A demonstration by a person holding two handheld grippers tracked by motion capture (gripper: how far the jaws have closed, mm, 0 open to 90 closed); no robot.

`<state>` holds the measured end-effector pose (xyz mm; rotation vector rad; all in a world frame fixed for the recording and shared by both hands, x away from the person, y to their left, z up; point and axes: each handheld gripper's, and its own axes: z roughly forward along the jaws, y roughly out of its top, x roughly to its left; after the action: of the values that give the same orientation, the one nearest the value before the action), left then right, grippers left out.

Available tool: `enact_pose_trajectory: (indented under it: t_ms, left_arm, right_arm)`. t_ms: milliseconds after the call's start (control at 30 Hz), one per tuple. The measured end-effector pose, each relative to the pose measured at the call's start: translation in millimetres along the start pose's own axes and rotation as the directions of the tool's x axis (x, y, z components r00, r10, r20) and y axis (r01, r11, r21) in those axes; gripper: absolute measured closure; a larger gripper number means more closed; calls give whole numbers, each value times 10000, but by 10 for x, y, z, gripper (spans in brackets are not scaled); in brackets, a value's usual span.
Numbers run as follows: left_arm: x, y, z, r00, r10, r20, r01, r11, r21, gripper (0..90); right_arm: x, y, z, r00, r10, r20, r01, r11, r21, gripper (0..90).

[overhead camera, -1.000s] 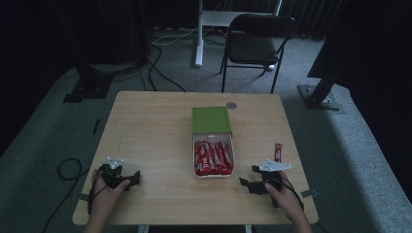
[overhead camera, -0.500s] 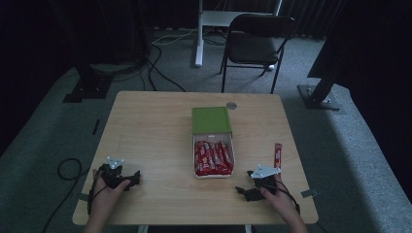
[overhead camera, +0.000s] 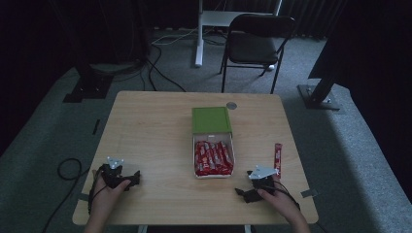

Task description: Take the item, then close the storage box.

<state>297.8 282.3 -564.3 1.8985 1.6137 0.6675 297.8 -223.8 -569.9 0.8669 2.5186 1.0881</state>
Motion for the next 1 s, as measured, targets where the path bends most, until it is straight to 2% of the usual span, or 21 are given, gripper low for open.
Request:
enact_pose_trajectory:
  t_ms: [333,433,500,600,633,700,733,767,900,933,1000]
  left_arm:
    - [-1,2,0,10000,-3,-4,3,10000,8,5]
    - [-14,10,7,9989,341,309,-341,9994,-19,7]
    - [-33,12,7,9943,814,691,-813,9967,-44,6]
    - [-105,45,-18,9860,1414,886,-1387,9897,-351,7]
    - [-121,59,-32,9853,1431,933,-1389,9890,-509,6]
    - [-149,104,-76,9827,1301,1316,-1196,9892,-848,6]
    - [-170,134,-104,9793,1276,1571,-1130,9887,-982,7]
    - [-183,146,-115,9781,1329,1603,-1184,9882,-969,7]
    - [-253,168,-136,9703,1936,1449,-1818,9791,-913,7]
    - [-272,165,-130,9665,2101,1476,-1976,9757,-946,6]
    - [-307,158,-115,9622,2197,1609,-2075,9741,-895,6]
  right_arm:
    - [2,12,14,10000,-4,-3,4,10000,27,109]
    - [-10,13,10,9999,115,86,-115,9999,-31,140]
    - [-14,16,10,9997,227,89,-227,9997,-78,136]
    - [-11,25,2,9997,249,-14,-249,9997,-66,138]
    - [-8,35,-10,9996,286,-4,-286,9995,-93,138]
    - [-14,56,-38,9996,296,13,-295,9992,-259,138]
    - [-18,65,-50,9994,344,11,-343,9989,-325,138]
    - [-31,82,-76,9992,403,52,-400,9981,-477,138]
    - [-72,119,-135,9987,447,258,-429,9968,-680,133]
    - [-78,128,-148,9985,466,277,-446,9966,-692,133]
    - [-96,149,-177,9978,532,408,-499,9956,-794,140]
